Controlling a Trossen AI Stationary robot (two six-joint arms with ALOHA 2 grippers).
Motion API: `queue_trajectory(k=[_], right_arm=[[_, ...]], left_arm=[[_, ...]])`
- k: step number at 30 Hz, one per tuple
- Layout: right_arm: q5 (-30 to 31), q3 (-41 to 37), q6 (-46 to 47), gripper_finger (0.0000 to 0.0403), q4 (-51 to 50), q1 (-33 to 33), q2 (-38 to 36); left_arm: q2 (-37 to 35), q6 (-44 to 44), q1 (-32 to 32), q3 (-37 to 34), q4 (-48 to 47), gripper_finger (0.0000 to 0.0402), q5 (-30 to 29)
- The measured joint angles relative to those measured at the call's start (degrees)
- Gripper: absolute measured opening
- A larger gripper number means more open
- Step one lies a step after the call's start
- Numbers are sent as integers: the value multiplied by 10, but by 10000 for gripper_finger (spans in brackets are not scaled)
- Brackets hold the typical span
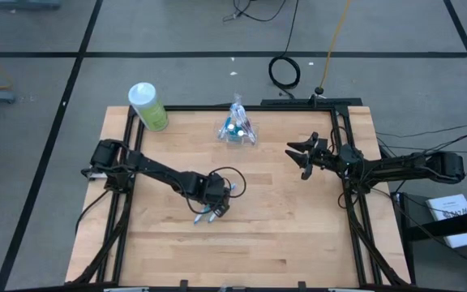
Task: Pick & Place toothbrushing station
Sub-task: Put the blue toothbrush into the transparent organizer
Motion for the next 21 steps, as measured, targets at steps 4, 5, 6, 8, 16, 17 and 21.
queue_trajectory(k=[4, 5, 6, 8, 16, 17, 21], right_arm=[[1, 0, -1, 141, 0, 0, 0], [1, 0, -1, 141, 0, 0, 0], [1, 0, -1, 141, 0, 0, 0], [1, 0, -1, 141, 0, 0, 0], [1, 0, 0, 141, 0, 0, 0], [1, 0, 0, 141, 0, 0, 0], [1, 0, 0, 141, 0, 0, 0]], left_arm=[[8, 2, -6, 1, -2, 202, -3], [15, 2, -7, 2, -2, 202, -3], [23, 2, -7, 3, -1, 202, -3], [36, 2, -6, 3, 3, 202, 6], [50, 6, 0, 4, -2, 190, 5], [47, 6, 0, 4, -4, 181, 6], [45, 13, 1, 2, -10, 124, 6]])
